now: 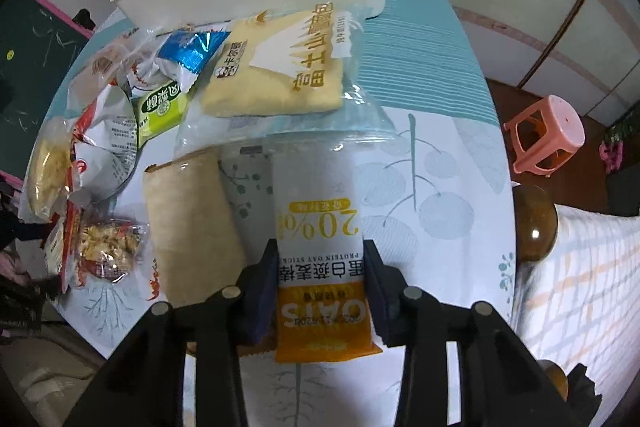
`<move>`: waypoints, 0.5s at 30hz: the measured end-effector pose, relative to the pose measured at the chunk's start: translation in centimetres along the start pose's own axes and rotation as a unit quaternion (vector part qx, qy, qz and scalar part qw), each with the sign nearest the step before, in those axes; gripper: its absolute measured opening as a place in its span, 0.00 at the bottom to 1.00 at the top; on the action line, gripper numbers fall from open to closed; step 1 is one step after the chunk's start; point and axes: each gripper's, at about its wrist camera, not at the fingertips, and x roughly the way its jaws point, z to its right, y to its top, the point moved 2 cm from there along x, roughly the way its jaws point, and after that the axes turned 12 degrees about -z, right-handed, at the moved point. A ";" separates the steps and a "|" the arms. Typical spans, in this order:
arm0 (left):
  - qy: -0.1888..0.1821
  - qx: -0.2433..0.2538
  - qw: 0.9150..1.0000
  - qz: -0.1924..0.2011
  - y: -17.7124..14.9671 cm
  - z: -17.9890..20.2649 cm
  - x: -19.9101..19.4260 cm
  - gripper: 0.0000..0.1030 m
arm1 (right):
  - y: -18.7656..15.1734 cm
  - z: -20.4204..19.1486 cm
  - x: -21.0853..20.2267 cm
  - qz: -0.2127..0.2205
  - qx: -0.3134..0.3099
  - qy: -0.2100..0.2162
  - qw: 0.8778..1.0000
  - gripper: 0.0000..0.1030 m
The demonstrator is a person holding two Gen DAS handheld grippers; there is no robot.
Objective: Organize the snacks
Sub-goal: 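Grasp the small white wrapper with left tool while right tool grasps the OATS bar, then carry both snacks over the white tray and open both tools to drop them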
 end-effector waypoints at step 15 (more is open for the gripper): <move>-0.054 -0.009 0.995 0.080 -4.1 -1.0 -6.5 0.49 | -0.9 -1.9 -7.5 0.077 -0.012 0.031 0.996 0.38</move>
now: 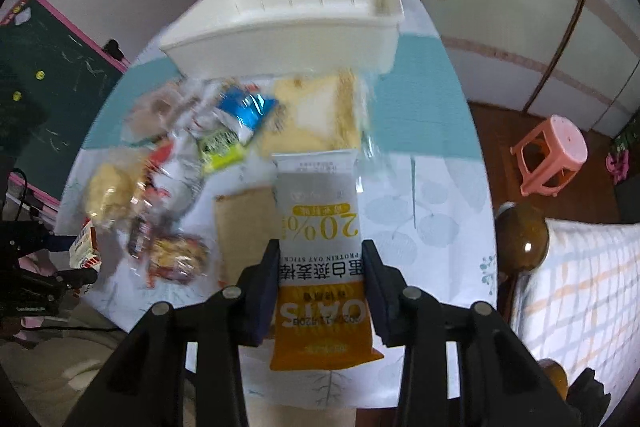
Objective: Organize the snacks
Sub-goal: 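Carry both snacks over the white tray and open both tools to drop them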
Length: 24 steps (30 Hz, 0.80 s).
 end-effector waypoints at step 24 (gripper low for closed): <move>0.082 -0.068 0.968 0.227 25.6 -2.2 -18.0 0.53 | 21.3 -1.2 -7.5 0.116 0.058 0.000 0.992 0.42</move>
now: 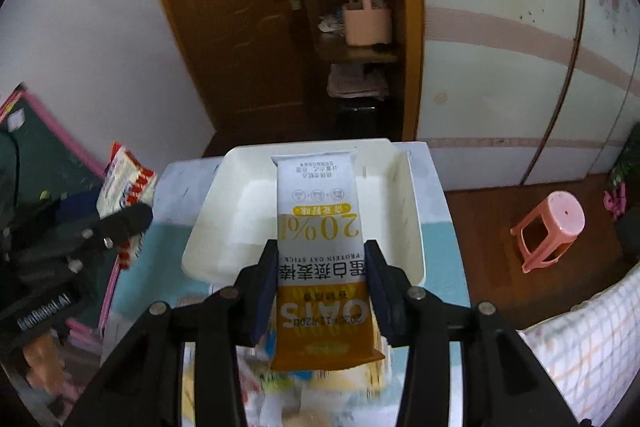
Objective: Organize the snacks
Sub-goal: 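Carry both snacks over the white tray and open both tools to drop them, then move both tools back toward the remaining snacks on the table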
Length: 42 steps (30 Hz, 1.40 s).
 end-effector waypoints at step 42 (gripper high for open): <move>-0.060 -0.053 0.997 -0.011 -6.1 -3.2 -6.3 0.99 | -5.2 -4.7 -8.1 0.069 -0.065 -0.025 0.995 0.55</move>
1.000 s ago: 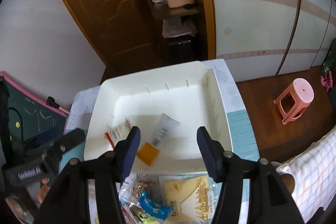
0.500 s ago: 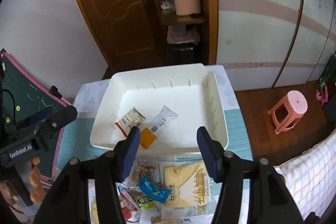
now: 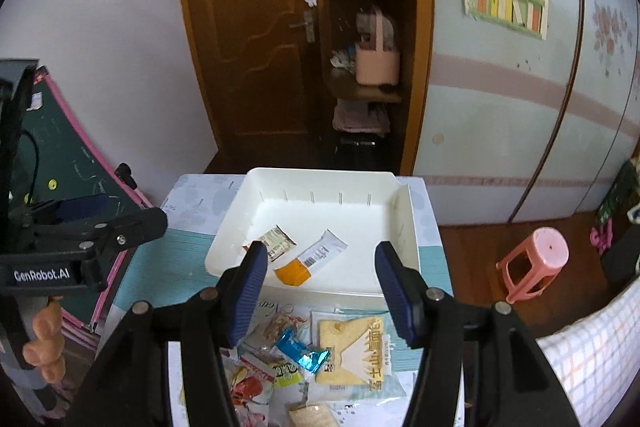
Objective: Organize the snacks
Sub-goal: 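Move both tools back toward the remaining snacks on the table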
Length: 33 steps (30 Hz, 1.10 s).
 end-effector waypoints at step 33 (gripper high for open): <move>0.035 0.023 0.995 -0.094 -18.1 -2.7 11.6 0.98 | -19.3 2.8 7.7 -0.130 0.013 0.016 0.991 0.55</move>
